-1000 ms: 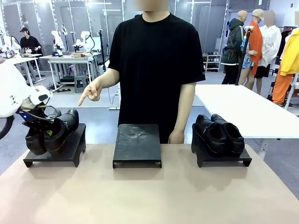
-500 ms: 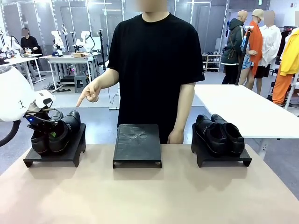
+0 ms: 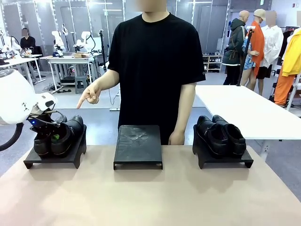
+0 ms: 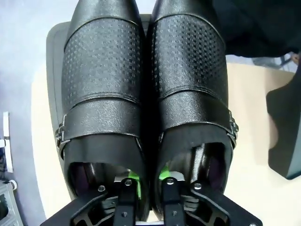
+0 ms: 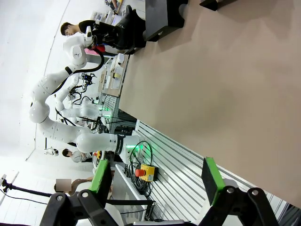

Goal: Place the shoes on the stand as instructed by the person.
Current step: Pick up another pair of Shoes and place it on the Shoes Stand indicated by the person.

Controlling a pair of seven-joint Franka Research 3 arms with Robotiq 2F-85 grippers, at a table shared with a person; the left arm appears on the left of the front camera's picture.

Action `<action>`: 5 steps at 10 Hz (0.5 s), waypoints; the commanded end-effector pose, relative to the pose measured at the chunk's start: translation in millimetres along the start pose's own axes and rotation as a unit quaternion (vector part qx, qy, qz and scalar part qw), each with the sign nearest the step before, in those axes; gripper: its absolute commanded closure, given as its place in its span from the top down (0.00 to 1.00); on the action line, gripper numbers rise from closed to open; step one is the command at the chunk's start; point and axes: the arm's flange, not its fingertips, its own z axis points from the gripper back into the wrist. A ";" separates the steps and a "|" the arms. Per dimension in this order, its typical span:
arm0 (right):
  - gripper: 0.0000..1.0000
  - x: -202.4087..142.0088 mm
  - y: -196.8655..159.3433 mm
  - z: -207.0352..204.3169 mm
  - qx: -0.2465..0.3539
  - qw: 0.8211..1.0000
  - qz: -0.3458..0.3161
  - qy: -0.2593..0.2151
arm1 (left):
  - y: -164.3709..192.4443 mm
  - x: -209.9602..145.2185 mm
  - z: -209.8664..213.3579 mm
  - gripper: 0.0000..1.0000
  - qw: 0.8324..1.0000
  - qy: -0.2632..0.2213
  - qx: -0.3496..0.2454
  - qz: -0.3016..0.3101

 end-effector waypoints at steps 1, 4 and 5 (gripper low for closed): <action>0.98 1.5 4.8 0.1 0.004 1.000 -0.003 -0.007 | 9.2 7.1 3.1 1.00 1.000 -0.013 -0.010 -0.011; 0.98 1.5 4.8 0.1 0.004 1.000 -0.003 -0.007 | 4.7 3.5 14.5 0.85 1.000 -0.020 -0.011 -0.019; 0.98 1.5 4.8 0.1 0.004 1.000 -0.003 -0.007 | 1.0 1.2 21.4 0.95 0.999 -0.023 -0.013 -0.023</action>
